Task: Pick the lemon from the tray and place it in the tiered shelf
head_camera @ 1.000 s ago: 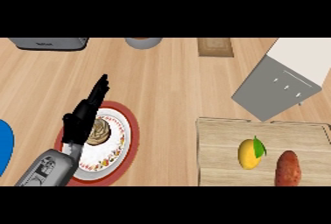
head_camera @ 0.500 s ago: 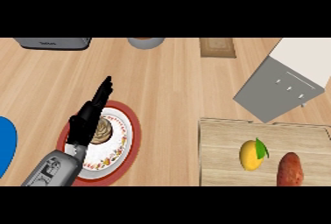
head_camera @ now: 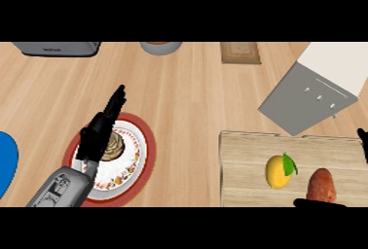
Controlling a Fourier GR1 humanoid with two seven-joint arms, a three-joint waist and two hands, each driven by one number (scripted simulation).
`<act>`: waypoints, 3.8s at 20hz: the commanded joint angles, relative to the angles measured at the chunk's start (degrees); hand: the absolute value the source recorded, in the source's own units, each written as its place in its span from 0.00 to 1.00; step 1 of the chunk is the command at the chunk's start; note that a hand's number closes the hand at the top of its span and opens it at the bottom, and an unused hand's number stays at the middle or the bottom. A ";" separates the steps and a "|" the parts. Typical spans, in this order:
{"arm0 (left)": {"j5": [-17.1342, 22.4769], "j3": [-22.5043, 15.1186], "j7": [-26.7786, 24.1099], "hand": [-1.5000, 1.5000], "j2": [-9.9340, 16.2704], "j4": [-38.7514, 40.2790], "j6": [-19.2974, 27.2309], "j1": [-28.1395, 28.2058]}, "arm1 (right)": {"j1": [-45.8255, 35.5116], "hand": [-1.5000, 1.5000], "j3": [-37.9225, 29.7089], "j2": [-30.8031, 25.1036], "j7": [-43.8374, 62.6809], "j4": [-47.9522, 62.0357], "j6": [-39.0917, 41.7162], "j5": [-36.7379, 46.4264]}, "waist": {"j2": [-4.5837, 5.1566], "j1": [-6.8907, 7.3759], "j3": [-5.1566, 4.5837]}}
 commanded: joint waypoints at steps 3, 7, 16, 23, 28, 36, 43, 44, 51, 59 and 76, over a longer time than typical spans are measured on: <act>-0.65 0.42 1.42 0.50 -0.18 -1.88 0.43 0.46 | -5.66 0.00 1.32 8.46 13.49 2.81 7.00 4.85 | -0.22 -0.32 0.04; -1.31 0.01 -0.11 0.50 -0.62 -2.12 0.31 2.85 | -7.89 0.00 3.90 16.03 13.49 6.41 8.83 11.30 | -0.34 -0.44 0.04; -0.13 3.16 2.08 0.50 -0.31 -0.31 -2.07 -0.71 | -11.78 0.00 2.45 25.94 13.49 12.24 14.76 17.18 | -0.30 -1.50 0.14; -1.95 2.68 -0.34 0.50 -1.16 -1.78 -1.35 4.28 | -7.79 0.00 1.34 29.91 9.34 14.17 17.19 19.83 | -0.41 -1.79 0.21; -1.78 3.62 -0.40 0.50 -0.38 -3.52 -3.01 4.49 | -11.72 0.00 -0.51 35.50 9.69 19.50 20.22 22.56 | -0.37 -1.22 0.20; -4.12 4.49 0.30 0.50 -2.88 -0.49 -3.43 2.46 | -11.63 0.00 -6.56 37.41 3.01 22.31 22.83 23.91 | -0.28 -1.73 0.25; -5.09 5.94 1.09 0.50 -5.28 1.07 -4.24 0.79 | -8.32 0.00 -7.64 41.48 0.64 21.60 23.82 27.42 | -0.31 -1.97 0.25; -2.26 8.84 3.25 0.50 -1.57 -2.33 -6.39 1.70 | -6.27 0.00 -4.32 43.16 2.67 21.75 22.48 30.17 | -0.39 -1.72 0.25; -6.02 9.99 1.83 0.50 -2.92 -2.68 -8.20 4.11 | -5.43 0.00 -9.42 43.27 -3.97 21.63 24.26 27.79 | -0.38 -1.65 0.27; -8.98 11.02 -0.21 0.50 -6.65 0.45 -9.44 3.37 | -7.30 1.00 -5.78 43.31 -3.49 29.42 20.61 26.87 | -0.30 -1.65 0.26; -11.41 11.26 3.59 0.50 -9.22 -5.04 -10.60 5.02 | -3.05 1.00 10.38 28.08 -47.48 24.93 35.20 19.27 | -0.81 1.21 0.61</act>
